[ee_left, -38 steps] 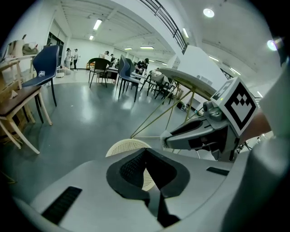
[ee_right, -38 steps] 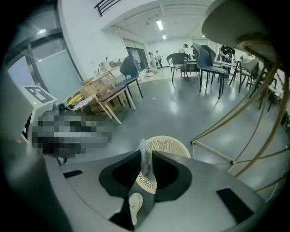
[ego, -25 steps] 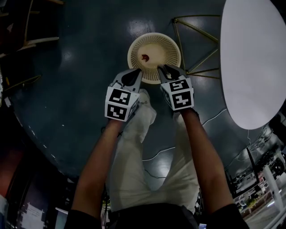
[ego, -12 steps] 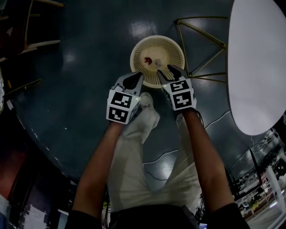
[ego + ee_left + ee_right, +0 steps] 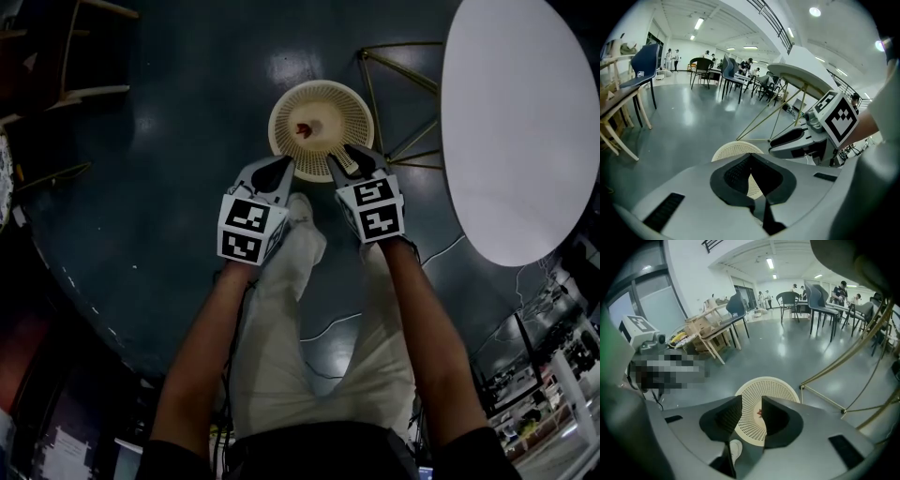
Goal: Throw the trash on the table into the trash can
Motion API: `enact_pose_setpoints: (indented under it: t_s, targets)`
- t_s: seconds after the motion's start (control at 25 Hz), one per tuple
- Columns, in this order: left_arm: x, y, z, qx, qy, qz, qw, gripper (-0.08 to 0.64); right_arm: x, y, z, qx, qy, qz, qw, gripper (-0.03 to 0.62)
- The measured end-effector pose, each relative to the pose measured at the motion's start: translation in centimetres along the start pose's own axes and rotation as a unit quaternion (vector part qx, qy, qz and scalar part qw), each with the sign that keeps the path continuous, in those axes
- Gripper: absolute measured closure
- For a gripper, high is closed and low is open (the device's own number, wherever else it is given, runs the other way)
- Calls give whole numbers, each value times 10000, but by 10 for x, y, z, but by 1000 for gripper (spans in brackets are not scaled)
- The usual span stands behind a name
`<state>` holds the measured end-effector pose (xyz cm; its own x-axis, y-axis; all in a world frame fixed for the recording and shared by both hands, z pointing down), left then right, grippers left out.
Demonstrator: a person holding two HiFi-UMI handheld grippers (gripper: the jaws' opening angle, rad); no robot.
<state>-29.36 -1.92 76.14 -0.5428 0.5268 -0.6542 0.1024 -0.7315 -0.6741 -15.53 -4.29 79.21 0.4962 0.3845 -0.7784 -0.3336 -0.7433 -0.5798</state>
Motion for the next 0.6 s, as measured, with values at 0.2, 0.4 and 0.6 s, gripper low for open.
enact_pose_setpoints:
  t_s: [0.2,0.4,0.6]
  targets:
    - [26,23,-15,24,41,-118,9999,545,31,19,11,56,-79,-90,9999,479]
    - [57,49,-40,37,115,-304,9995,545,71,34,27,197,28,-100,9998,529]
    - [89,70,-64,69,198,-445,9988,545,112,54,48,505,85,-148,9986,552]
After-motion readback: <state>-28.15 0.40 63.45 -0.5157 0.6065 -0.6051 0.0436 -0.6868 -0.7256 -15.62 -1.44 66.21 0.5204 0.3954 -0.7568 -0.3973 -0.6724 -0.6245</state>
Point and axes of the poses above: the fingertips, and each gripper's own axes: x backward along the fingers, z to its left, y out of its top, the point moved 6 cm from there along x, backward along the fingers, and after that the axes turned 6 degrees about -z, right-handed, at the moved point
